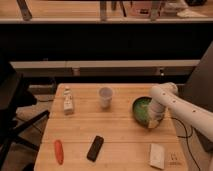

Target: Drag the ceramic bowl in a circle

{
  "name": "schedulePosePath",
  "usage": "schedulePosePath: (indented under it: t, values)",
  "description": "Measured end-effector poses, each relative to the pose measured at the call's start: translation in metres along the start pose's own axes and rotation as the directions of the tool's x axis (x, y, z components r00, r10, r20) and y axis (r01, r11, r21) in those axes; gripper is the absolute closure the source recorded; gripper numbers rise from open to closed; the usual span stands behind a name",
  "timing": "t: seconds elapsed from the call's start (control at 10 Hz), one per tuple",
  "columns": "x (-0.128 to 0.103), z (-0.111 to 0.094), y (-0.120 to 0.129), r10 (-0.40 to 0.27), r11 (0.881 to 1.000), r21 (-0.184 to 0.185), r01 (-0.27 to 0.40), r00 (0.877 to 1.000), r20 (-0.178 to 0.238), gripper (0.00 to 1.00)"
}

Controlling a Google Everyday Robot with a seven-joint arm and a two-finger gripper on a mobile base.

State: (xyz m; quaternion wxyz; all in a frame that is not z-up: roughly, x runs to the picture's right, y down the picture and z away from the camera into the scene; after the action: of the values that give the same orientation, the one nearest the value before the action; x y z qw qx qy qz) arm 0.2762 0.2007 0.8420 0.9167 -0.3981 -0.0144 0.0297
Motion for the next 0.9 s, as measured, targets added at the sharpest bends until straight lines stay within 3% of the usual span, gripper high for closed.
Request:
schedulePosePath:
  t: [0.4,0.7,0.9]
  values:
    - [0.001,-0.004,-0.001,-0.001,1.000,0.002,0.001,1.000,-0.015,1.00]
    - [-0.019,-0.018,-0.004,-0.017,1.000,0.005,0.017,0.999,-0.036,1.00]
    - [-0.019,-0.021,-0.004,-0.024,1.000,0.005,0.024,0.999,-0.046,1.00]
